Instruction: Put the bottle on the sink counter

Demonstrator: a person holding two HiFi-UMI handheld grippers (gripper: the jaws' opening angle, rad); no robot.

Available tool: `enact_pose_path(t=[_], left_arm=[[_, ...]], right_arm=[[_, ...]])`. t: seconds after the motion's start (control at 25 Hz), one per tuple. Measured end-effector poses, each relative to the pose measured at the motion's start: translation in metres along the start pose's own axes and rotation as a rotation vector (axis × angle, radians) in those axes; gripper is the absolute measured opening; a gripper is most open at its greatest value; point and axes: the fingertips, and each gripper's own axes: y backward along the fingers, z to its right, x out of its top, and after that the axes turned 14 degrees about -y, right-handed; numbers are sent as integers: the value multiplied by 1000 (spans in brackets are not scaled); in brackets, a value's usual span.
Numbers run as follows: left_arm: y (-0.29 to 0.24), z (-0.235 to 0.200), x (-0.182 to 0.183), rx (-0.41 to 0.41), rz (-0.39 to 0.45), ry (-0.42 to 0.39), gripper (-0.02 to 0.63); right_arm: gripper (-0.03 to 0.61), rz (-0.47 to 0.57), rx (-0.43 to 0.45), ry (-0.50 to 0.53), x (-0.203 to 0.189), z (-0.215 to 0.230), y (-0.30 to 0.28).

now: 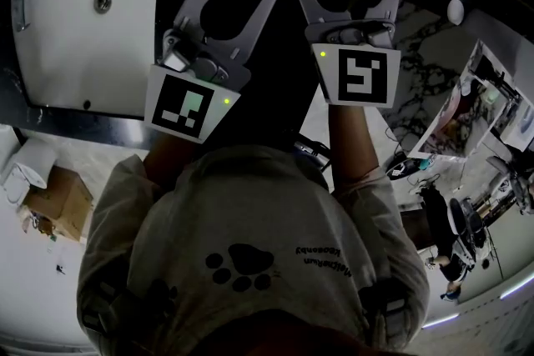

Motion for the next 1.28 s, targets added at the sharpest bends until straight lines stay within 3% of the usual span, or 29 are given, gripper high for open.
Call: enact_pose_path(t=[0.88, 1.28], left_arm=[[-4, -4, -10, -3, -18, 28, 2], [-3, -1, -11, -11, -35, 31, 2]], right_arm=[[336, -267, 13, -51, -42, 12, -32], [336, -321, -1, -22, -50, 12, -32]])
